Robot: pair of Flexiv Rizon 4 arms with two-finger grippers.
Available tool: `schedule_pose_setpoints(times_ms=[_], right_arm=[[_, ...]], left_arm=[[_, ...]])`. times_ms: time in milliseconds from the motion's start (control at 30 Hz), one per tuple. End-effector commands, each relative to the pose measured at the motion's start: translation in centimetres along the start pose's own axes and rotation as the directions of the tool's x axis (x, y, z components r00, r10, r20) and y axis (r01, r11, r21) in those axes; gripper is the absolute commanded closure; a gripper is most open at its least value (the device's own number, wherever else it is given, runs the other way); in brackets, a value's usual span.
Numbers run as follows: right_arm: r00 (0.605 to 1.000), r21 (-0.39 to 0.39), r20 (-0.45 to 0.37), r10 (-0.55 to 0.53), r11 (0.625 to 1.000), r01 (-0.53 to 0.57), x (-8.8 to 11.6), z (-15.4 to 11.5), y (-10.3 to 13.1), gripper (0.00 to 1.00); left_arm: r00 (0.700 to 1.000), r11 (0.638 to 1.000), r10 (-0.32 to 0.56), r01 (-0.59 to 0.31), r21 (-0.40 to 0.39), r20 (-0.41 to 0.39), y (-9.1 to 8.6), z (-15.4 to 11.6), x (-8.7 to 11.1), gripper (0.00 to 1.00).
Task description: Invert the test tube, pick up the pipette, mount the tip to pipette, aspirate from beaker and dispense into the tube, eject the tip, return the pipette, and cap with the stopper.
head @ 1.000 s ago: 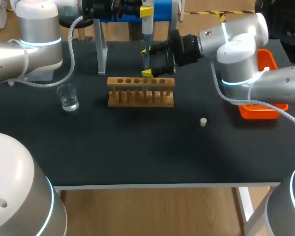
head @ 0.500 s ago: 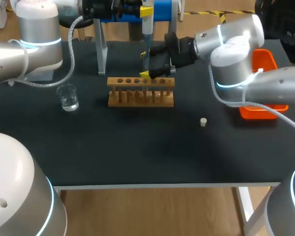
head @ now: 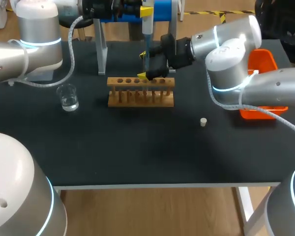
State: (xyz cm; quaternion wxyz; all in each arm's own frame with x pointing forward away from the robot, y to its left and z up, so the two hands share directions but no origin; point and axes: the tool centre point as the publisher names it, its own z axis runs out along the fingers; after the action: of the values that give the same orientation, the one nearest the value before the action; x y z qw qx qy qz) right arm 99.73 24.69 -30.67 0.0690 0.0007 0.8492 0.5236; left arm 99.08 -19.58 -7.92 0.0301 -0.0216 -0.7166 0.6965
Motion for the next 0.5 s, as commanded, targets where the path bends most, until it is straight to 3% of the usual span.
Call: schedule_pose_setpoints(times_ms=[33,500], right_arm=[[1.0,0.011,0.008,-0.005,1.0,0.005,0.15,0.32,0.28,0.0],[1.0,0.034,0.011,-0.017,0.999,0.016,0.09,0.58,0.12,0.0]], left_arm=[[1.0,1.0,0.0,0.0,-0.001,-0.003,-0.06,-0.04,-0.12,1.0],[1.0,1.0,0.0,0.0,-0.001,-0.003,-0.06,-0.04,-0.12,1.0]])
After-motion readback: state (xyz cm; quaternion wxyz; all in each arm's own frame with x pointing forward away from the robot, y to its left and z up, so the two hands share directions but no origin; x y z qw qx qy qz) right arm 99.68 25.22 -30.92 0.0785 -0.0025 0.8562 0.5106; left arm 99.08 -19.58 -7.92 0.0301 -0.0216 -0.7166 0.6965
